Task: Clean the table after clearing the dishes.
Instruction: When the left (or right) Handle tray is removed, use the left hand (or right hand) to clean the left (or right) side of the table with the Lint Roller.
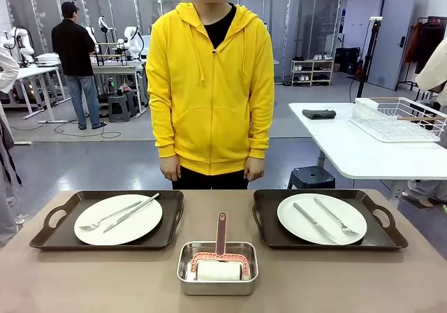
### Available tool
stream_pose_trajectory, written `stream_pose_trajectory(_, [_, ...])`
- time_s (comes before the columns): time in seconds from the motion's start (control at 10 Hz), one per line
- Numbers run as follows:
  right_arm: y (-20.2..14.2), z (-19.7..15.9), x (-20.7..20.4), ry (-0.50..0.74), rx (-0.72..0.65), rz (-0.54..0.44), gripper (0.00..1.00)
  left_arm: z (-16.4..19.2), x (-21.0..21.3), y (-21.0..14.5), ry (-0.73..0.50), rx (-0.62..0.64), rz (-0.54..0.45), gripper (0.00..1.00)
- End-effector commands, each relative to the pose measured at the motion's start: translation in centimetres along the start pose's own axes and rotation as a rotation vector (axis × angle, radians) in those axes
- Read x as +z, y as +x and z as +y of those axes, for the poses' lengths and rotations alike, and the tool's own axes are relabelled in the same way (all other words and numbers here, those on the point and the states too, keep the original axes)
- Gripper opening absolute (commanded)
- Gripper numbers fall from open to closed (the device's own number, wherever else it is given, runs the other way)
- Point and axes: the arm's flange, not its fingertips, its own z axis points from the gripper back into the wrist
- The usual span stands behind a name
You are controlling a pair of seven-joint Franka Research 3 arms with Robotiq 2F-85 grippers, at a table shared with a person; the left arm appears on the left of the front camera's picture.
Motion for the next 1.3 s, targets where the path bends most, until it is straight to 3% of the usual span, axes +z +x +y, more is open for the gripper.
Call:
stream_pose_trajectory(0.0, [0.1, -0.5, -0.3, 0.022, 0.023, 0.018, 1.0, -1.3, 3.3, 0.2, 0.0, 0.006, 0.015, 1.0])
stream_pose_trajectory(0.2, [0.0, -0.2, 0.1, 0.002, -0.001, 0.001, 1.0, 0.0, 0.8, -0.1, -0.001, -0.006, -0.011, 1.0])
stream_pose_trajectory(1.2, [0.0, -0.2, 0.1, 0.002, -0.001, 0.001, 1.0, 0.0, 0.8, -0.1, -0.001, -0.006, -0.011, 1.0])
